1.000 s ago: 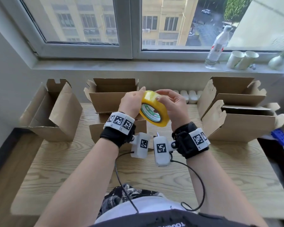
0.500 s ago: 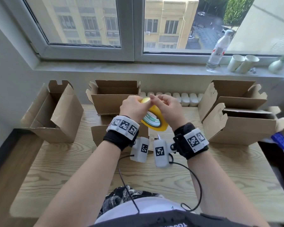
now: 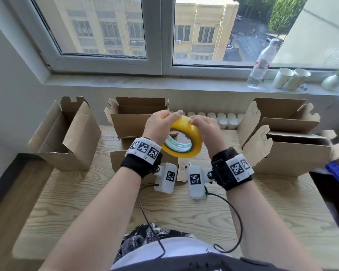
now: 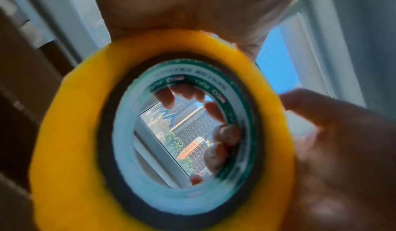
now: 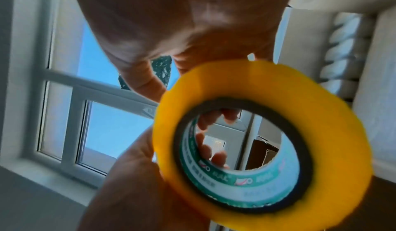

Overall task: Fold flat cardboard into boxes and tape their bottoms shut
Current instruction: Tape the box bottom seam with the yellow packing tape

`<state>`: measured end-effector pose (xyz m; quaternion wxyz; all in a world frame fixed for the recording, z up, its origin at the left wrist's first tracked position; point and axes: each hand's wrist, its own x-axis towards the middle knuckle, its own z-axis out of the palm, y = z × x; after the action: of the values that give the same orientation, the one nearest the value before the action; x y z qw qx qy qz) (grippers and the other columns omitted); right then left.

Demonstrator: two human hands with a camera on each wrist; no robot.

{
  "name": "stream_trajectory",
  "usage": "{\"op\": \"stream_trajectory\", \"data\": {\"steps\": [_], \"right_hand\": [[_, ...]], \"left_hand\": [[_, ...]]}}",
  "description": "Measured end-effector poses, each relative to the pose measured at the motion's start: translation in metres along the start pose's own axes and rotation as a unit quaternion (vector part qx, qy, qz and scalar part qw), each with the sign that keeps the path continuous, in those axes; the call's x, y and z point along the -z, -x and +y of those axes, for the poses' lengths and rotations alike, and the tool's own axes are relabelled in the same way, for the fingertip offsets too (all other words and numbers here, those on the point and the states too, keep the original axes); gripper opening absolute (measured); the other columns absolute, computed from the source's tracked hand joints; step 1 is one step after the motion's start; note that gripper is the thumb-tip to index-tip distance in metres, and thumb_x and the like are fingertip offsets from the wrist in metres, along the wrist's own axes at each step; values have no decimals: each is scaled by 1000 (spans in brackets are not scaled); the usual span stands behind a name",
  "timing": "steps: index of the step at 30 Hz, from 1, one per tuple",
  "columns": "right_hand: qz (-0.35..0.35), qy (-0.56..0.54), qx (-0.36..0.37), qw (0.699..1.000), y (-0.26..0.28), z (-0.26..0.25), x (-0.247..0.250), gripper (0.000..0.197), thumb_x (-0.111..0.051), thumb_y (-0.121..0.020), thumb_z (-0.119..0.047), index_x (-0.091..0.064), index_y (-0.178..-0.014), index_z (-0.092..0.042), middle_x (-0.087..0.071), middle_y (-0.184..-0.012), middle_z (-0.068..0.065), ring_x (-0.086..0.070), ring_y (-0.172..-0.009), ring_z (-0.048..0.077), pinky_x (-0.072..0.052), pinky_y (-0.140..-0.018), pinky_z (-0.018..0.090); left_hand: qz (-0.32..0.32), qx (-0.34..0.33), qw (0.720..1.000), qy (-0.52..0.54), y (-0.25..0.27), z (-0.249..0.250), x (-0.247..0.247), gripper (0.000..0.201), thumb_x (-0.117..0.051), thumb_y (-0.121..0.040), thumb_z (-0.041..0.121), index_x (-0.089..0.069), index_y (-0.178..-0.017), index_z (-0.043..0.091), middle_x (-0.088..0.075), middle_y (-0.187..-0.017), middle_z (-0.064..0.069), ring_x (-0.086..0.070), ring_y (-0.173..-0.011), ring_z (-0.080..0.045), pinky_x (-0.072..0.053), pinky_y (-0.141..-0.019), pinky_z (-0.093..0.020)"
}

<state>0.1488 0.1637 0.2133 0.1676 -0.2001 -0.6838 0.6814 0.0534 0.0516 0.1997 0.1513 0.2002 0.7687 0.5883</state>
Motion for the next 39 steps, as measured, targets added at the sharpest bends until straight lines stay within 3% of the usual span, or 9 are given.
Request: {"op": "stream_trajectory", "data": {"steps": [3,12,17,21,27,31,34,36,39], "right_hand": [[5,24,-44,999,0,-1,-6,39,-60,-64,-40,-58,-77,-4,-45,-76,12,-45,-71,28,-37,-68,39],[11,-94,-76,993,5,4,1,20,-61,-67,-30,-60,-75,-11,-54,-71,7,-52,-64,20,-43,-61,30],[21,28,-26,999,1,8,-7,40,-62,-67,-45,-55,-68,-5,-45,-67,9,-47,-65,25,-39,-65,38],[42,140,11,989,-2,12,-12,47,-60,-76,-46,-34,-46,-21,-32,-44,-11,-36,-51,14,-31,-56,35],[50,158,3,986,0,9,-13,47,-60,-80,-31,-30,-46,-19,-26,-46,-5,-26,-49,14,-25,-55,33],[19,134,19,991,5,9,-17,40,-50,-69,-41,-35,-52,-8,-31,-58,8,-32,-58,23,-31,-58,39],[11,159,49,986,4,12,-20,36,-41,-75,-37,-41,-55,-8,-42,-58,14,-43,-59,32,-44,-59,47],[12,167,60,984,4,9,-20,32,-36,-80,-31,-58,-64,-15,-60,-69,15,-57,-72,37,-50,-67,49],[15,171,66,983,4,6,-22,29,-35,-80,-30,-61,-67,-27,-62,-72,6,-61,-79,38,-53,-70,52]], "left_hand": [[3,-46,995,-88,1,1,-3,42,-59,-86,54,-60,-73,14,-51,-62,5,-48,-63,-16,-40,-66,-34],[-37,-38,995,90,7,0,11,33,-53,-98,33,-59,-87,3,-44,-60,-6,-43,-51,-14,-37,-54,-23],[6,-19,997,68,10,-3,6,44,-57,-77,52,-63,-83,9,-47,-69,-11,-44,-66,-21,-36,-68,-34],[13,-50,997,-63,14,-3,-2,44,-57,-92,40,-50,-53,22,-40,-48,11,-38,-55,-13,-31,-60,-32],[56,-33,994,-86,15,-5,-4,40,-43,-95,34,-52,-65,9,-53,-66,-3,-48,-70,-23,-42,-70,-44],[78,-8,992,-103,10,-5,0,46,-44,-100,23,-37,-55,15,-41,-56,1,-38,-61,-22,-29,-61,-37],[83,16,991,-102,10,0,2,49,-43,-100,21,-30,-53,16,-35,-53,2,-32,-58,-20,-23,-59,-36],[80,28,992,-89,10,2,3,50,-42,-101,20,-31,-53,15,-35,-54,1,-33,-57,-19,-24,-60,-36],[66,41,996,-53,7,0,4,45,-42,-95,30,-39,-54,12,-44,-57,-7,-42,-61,-28,-36,-65,-42]]}}
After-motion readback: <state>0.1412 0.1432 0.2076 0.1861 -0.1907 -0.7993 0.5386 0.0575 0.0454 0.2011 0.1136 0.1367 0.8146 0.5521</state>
